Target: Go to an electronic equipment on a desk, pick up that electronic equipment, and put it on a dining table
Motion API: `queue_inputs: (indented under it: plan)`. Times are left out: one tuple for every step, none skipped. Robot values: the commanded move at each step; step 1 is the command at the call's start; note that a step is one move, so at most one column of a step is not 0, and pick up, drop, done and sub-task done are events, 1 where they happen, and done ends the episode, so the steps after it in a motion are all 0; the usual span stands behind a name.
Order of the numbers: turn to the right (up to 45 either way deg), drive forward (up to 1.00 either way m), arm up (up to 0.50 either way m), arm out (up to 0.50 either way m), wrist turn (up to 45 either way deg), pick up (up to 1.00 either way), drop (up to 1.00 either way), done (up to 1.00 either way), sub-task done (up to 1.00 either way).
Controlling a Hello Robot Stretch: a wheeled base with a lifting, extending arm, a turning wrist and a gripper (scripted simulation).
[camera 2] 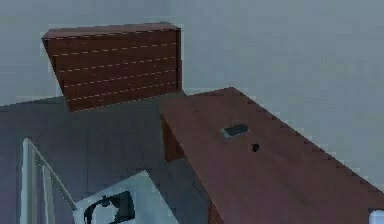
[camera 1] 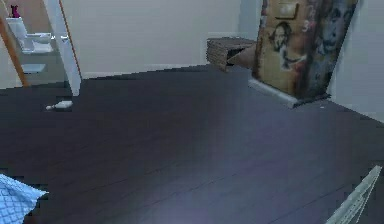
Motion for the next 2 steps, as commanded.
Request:
queue_inputs:
  plan:
    - [0.0, 0.35, 0.00, 0.00, 0.0, 0.00, 0.00, 0.00, 0.00]
    - [42.0, 0.00, 0.00, 0.00, 0.0, 0.00, 0.00, 0.00, 0.00]
